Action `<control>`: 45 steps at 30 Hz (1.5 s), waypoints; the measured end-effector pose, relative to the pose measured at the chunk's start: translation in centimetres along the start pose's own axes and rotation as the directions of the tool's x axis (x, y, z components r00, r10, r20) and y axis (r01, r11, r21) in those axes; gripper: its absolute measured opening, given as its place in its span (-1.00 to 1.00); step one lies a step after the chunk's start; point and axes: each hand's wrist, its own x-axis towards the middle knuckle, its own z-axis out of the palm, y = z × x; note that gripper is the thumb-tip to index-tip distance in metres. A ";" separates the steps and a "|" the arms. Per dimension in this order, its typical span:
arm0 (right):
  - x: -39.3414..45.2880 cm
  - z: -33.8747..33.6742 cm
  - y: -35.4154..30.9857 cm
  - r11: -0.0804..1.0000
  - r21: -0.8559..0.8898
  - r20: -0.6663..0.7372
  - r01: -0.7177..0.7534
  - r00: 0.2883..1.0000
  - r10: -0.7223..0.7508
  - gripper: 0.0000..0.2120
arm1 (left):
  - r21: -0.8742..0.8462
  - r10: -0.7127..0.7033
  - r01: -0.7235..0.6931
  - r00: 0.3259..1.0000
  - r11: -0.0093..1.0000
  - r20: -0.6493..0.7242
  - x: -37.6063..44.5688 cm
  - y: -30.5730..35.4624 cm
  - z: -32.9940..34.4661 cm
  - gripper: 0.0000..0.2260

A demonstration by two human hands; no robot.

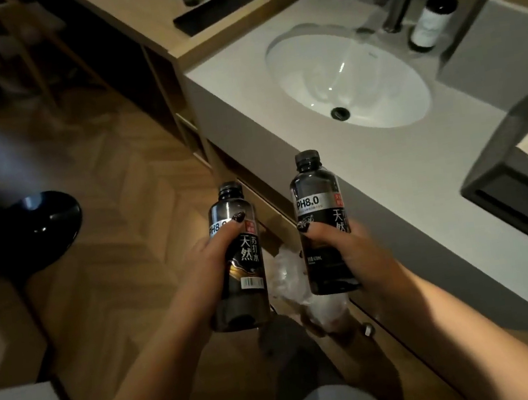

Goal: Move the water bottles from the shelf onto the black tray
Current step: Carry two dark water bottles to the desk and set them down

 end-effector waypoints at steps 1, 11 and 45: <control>0.9 0.6 -0.4 1.000 0.009 0.012 -0.001 1.000 0.001 -0.73 | -0.002 0.002 -0.002 1.000 1.000 0.014 0.4 0.6 -0.6 -0.58; 11.7 5.0 -8.0 0.995 -0.092 0.097 0.024 0.995 -0.015 -0.64 | -0.074 0.024 -0.023 1.000 0.997 0.014 10.6 9.7 -4.3 -0.53; 45.6 31.2 -27.4 0.992 0.129 -0.131 0.015 0.991 0.002 -0.68 | 0.027 -0.001 -0.005 0.978 1.000 0.207 42.3 44.3 -22.6 -0.59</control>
